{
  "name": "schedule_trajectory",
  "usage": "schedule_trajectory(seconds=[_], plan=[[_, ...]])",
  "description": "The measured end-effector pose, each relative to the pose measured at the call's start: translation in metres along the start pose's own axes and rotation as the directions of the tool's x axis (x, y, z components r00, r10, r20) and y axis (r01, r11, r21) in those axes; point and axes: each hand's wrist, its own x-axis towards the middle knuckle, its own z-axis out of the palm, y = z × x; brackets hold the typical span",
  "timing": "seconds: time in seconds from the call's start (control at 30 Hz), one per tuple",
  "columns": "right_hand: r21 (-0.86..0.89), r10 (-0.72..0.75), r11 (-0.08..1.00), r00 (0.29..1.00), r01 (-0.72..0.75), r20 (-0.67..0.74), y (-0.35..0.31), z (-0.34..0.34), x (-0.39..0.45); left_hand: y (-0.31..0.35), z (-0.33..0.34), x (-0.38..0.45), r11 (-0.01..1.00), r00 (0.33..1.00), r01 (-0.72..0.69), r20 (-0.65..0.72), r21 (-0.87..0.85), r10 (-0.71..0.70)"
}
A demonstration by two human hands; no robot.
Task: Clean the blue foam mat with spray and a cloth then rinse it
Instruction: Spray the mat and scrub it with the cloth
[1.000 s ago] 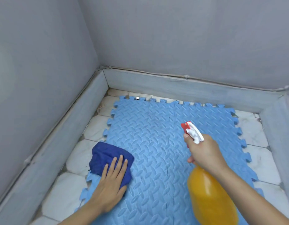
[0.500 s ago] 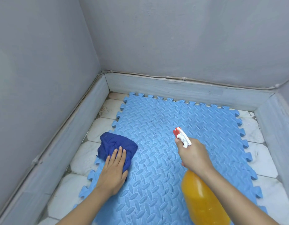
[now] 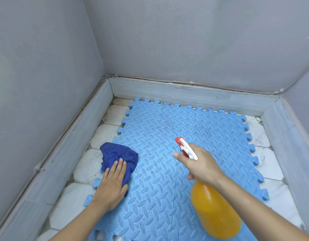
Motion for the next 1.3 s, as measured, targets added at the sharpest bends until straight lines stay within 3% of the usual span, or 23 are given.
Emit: schedule_trajectory(seconds=[0.27, 0.47, 0.73, 1.13, 1.3], plan=[[-0.027, 0.019, 1.000, 0.992, -0.016, 0.128, -0.001, 0.011, -0.014, 0.003, -0.011, 0.003, 0.999, 0.999, 0.002, 0.041, -0.037, 0.000], [0.008, 0.133, 0.991, 0.991, -0.133, -0.030, 0.020, -0.018, -0.028, 0.008, -0.001, 0.008, 0.999, 0.999, 0.029, -0.024, -0.041, -0.030], [0.148, 0.288, 0.954, 0.929, -0.259, -0.234, 0.070, -0.074, -0.044, 0.045, -0.012, 0.050, 0.984, 0.988, 0.147, 0.067, -0.097, -0.141], [0.336, 0.442, 0.882, 0.827, -0.330, -0.348, 0.097, -0.083, -0.044, 0.052, -0.016, 0.074, 0.994, 0.993, 0.096, 0.074, -0.046, -0.092], [0.285, 0.403, 0.904, 0.859, -0.319, -0.316, 0.093, -0.078, -0.042, 0.035, -0.024, 0.072, 0.998, 0.996, 0.017, 0.084, -0.060, -0.011]])
